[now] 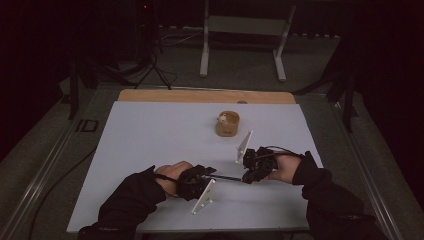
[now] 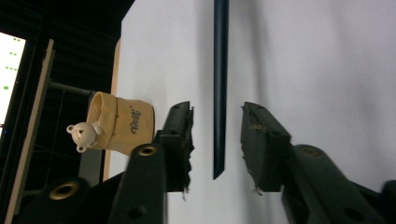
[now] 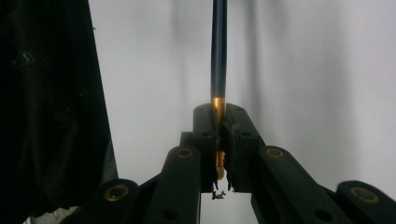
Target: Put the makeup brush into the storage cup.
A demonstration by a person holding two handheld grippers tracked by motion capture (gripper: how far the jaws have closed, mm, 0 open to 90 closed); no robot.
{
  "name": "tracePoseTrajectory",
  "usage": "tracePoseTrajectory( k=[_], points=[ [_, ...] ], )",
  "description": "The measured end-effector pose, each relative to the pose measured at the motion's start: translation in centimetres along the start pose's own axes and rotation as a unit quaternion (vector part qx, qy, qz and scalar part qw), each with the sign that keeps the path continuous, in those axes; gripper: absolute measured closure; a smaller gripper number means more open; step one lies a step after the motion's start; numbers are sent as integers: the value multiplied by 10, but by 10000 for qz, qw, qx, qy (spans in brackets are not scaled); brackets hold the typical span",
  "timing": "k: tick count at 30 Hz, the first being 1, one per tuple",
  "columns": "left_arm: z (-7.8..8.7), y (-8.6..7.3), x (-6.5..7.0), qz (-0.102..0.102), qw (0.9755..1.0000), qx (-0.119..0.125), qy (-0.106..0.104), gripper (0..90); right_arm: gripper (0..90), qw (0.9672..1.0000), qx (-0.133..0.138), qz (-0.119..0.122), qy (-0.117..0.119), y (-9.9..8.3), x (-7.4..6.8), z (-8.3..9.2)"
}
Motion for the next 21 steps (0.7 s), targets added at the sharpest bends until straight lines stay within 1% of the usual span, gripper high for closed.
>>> tracePoseTrajectory(
  k=[1, 2, 3, 4, 5, 6, 7, 8, 9, 11, 14, 16, 17, 18, 19, 20, 21],
  points=[
    [0, 0, 0, -22, 10000, -4, -1, 677, 841, 10000, 2, 12, 35, 0, -1, 0],
    [0, -1, 1, -47, 10000, -16, -7, 689, 841, 10000, -4, 17, 17, 1, -1, 0],
    [0, -1, 1, -47, 10000, -16, -7, 722, 841, 10000, -4, 17, 17, 1, -1, 0],
    [0, -1, 1, -94, 10000, 2, -27, 722, 841, 10000, 21, 16, 27, 1, -1, 0],
    [0, -1, 1, -121, 9999, -9, -17, 768, 840, 10000, -4, 19, -5, 2, 0, 0],
    [0, -2, 1, -181, 9998, -50, -48, 792, 841, 10000, -10, 11, 9, 2, 0, 0],
    [0, -1, 1, -111, 9999, -54, -69, 813, 841, 10000, -24, 25, 12, 2, 0, 0],
    [0, -2, 1, -104, 9999, -53, -85, 845, 841, 10000, -6, 39, 4, 3, -1, 0],
    [0, -2, 1, -59, 9999, -46, -116, 849, 841, 10000, -19, 29, 10, 3, -1, 0],
    [0, -2, -1, -57, 9999, -76, -126, 857, 840, 10000, -42, 13, 14, 3, -1, -1],
    [1, 0, -2, -138, 9998, -112, -98, 861, 840, 10000, -37, 0, 21, 3, 0, -2],
    [2, 1, -3, -175, 9998, -79, -89, 864, 839, 10000, -38, -31, 55, 2, 0, -2],
    [1, 0, -3, -229, 9997, -46, -54, 864, 839, 10000, -42, -13, 13, 2, 0, -2],
    [1, 0, -3, -304, 9995, -12, -38, 864, 836, 10000, -25, -27, 42, 1, 0, -2],
    [1, 0, -4, -324, 9995, 5, -3, 864, 828, 10000, -22, -16, 51, 1, -1, -2],
    [1, 0, -5, -308, 9995, -1, -16, 864, 758, 10000, 12, 23, -60, 2, 0, -1],
    [1, -1, -5, -247, 9997, -9, -70, 865, 719, 9999, 62, -11, -96, 3, 1, 0]
  ],
)
Point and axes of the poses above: each handheld gripper's, and its own axes: z roughly backward along the jaws, y roughly out of its top, x roughly to its right, the point moved 9 cm from there along -z, roughly forward along the jaws, and after that the axes turned 5 degrees about -x, right-handed, at the moved point
